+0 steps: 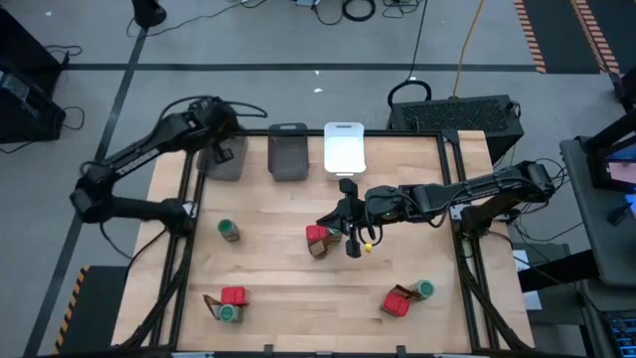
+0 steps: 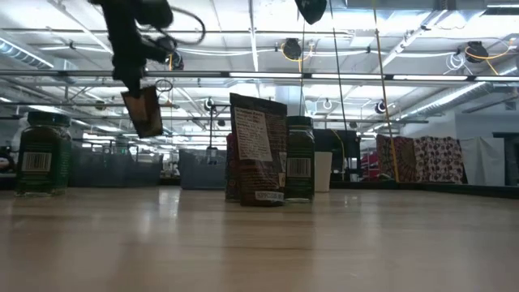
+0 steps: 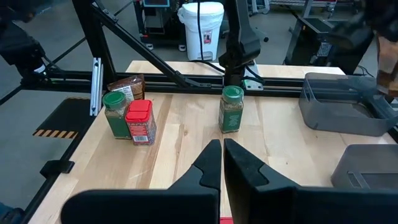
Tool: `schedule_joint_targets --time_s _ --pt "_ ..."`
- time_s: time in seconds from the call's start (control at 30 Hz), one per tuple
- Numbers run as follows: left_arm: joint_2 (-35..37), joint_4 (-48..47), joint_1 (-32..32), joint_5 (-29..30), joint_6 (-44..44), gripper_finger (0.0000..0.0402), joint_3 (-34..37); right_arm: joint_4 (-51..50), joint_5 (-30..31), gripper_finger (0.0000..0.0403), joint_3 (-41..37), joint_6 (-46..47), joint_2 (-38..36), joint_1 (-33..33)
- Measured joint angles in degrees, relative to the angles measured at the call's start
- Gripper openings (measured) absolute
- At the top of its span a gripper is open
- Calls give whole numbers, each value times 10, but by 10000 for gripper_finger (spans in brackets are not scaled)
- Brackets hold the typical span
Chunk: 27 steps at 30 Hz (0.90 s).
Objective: Sort spices by type
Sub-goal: Put the top left brown seasoning sachet into the left black bin
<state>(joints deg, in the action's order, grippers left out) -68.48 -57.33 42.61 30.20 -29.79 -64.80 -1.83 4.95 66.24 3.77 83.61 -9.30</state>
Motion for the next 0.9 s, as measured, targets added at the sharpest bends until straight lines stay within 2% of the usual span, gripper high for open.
schedule_joint_targets --time_s 0.37,0.47,0.7,0.9 --pt "-110 24 64 30 -12 0 0 -1 -1 0 0 14 0 0" --pt "-126 45 68 46 -12 0 0 -2 -1 0 0 15 0 -1" --pt "-166 67 69 47 -90 0 0 -3 -1 0 0 15 0 0" --pt "-193 77 69 48 -116 0 0 -3 -1 0 0 15 0 0"
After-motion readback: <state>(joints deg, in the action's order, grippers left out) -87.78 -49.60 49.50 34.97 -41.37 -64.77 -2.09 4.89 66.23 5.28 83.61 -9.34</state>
